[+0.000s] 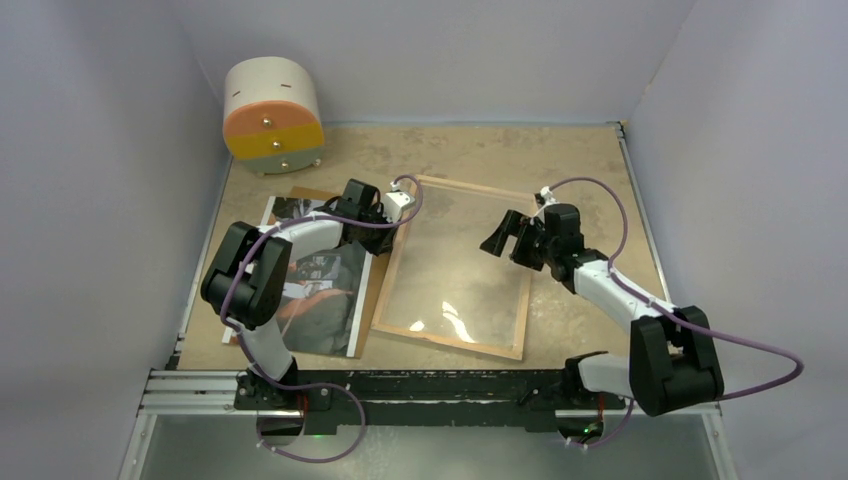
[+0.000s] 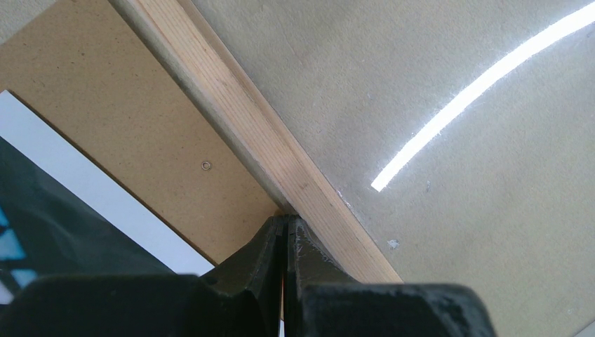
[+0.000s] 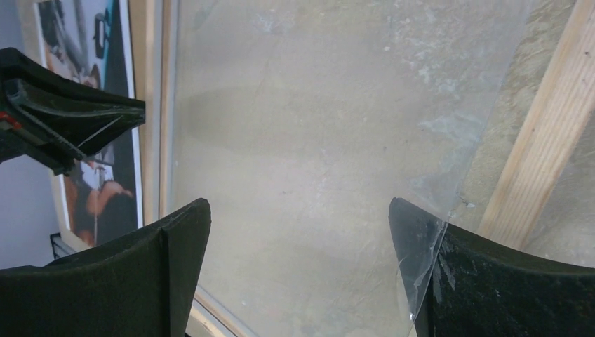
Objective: Put the photo into the frame
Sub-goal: Place the photo frame item in the photo frame.
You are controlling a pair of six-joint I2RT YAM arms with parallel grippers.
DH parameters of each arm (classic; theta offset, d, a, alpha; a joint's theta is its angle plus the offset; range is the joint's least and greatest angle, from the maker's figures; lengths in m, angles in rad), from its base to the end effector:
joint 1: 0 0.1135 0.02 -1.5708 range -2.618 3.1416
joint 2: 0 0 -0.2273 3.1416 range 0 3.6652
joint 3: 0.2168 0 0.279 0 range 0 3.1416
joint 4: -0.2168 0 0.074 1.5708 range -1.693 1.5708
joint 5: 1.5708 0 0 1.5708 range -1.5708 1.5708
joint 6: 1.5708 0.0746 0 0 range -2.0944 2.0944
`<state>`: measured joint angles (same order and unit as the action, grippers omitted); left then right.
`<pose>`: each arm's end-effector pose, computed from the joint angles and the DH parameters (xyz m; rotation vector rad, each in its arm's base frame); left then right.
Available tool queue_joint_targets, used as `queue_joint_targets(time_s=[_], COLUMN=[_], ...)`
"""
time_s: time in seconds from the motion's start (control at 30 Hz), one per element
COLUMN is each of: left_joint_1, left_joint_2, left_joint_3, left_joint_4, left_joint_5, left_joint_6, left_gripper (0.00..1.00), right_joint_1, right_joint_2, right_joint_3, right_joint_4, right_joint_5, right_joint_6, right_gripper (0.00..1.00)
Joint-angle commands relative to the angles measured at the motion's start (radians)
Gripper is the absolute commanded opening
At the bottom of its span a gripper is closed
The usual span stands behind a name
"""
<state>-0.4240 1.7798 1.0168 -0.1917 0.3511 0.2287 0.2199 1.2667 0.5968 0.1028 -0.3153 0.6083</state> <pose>0.3438 -0.1833 0.0734 0.9406 2.3364 -0.5219 0.3122 0.0935 0.1304 0.2375 2.2070 0.8101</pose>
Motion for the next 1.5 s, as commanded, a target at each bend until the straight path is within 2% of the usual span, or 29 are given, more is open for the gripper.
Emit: queue_joint_targets(time_s=[0.0,0.33,0.63,1.0,1.47], left_joint_1=[-0.019,-0.019,-0.019,-0.019,-0.019], left_joint_2=[0.004,0.005,0.006,0.010,0.008], left_joint_3=[-0.014,-0.015,-0.015,-0.013,-0.014], left_joint_4=[-0.037,-0.036,-0.037,-0.032,-0.039], left_joint_5=[0.032,0.035,0.037,0.042,0.037], left_joint_6=[0.009,0.012,0.011,0.008,0.014], left_gripper=[0.00,0.00,0.00,0.00,0.00], right_joint_1=[0.015,0.026,0.030,0.104,0.150], right_joint_2=[0.017,0.040,0.084,0.103,0.112], right_joint_3=[0.067,0.124,0.141,0.189,0.266], right_joint_4=[-0.120,-0.221,-0.243,-0.289,-0.416], right_joint_5=[0.127,0.223,0.234,0.314,0.524], right_joint_6=[-0.063,-0.093,-0.103,-0.081,-0.115], right_gripper=[0.99,0.99,0.99,0.99,0.99])
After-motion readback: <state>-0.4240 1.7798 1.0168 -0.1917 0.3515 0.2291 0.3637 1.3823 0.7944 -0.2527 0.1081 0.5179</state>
